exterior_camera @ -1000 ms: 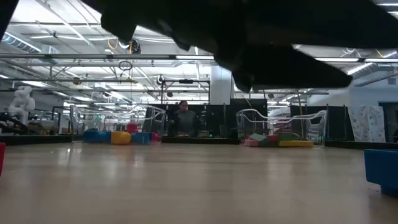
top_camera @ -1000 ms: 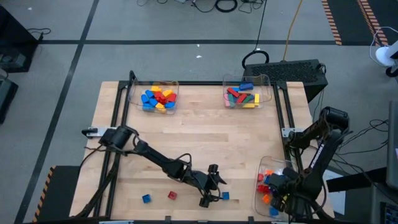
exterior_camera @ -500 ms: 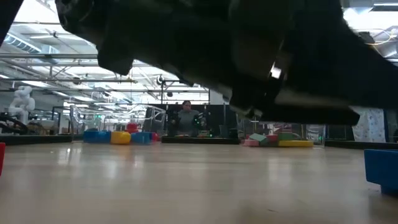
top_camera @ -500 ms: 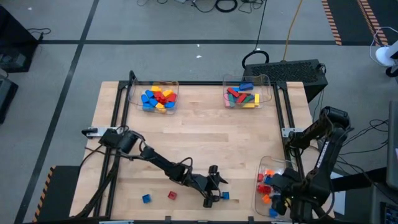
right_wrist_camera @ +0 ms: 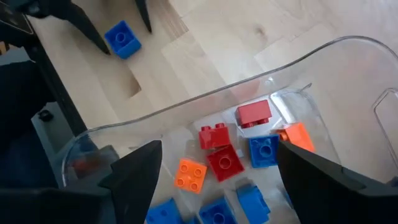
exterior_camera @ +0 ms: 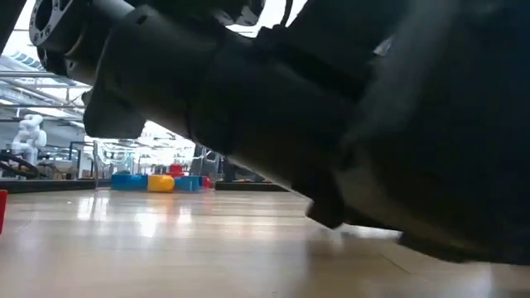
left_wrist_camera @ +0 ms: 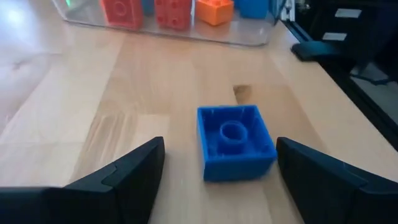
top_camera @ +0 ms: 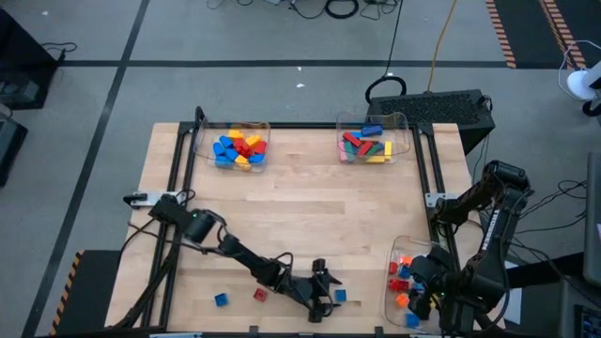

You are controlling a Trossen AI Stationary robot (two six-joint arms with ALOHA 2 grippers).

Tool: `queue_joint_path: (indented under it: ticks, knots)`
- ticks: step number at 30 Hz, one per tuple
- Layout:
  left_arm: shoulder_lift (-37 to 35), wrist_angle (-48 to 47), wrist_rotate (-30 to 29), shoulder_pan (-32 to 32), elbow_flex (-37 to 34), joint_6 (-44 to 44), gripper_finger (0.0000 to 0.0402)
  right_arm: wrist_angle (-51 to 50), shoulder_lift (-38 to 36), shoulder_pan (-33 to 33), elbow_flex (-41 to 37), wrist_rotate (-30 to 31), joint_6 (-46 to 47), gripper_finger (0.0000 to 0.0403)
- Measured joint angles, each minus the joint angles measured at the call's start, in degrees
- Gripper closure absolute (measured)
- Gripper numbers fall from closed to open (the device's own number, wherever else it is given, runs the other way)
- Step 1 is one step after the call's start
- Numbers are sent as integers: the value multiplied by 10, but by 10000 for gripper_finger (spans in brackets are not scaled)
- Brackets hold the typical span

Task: Sort blocks by size
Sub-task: Put the 4 stud blue game piece into the bottom transparent bin

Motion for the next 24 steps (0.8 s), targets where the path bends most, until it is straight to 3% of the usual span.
queue_joint_path:
  ticks: [5,8,14,15,19,24]
  knots:
    - [24,-1,-13,-3,31,-1,98,1,0,-2,0,0,0,103]
    - [27,-6,-17,-4,31,-4,122,3,0,-2,0,0,0,103]
    - [24,-33,-21,2,32,-28,244,4,1,-2,0,5,0,103]
    - [24,-36,-19,3,32,-29,263,4,3,-2,0,14,0,103]
    - [18,-43,-6,7,32,-27,261,21,35,-2,-2,117,-25,103]
    - [-8,-74,27,17,29,-29,261,93,102,-9,-5,203,-190,103]
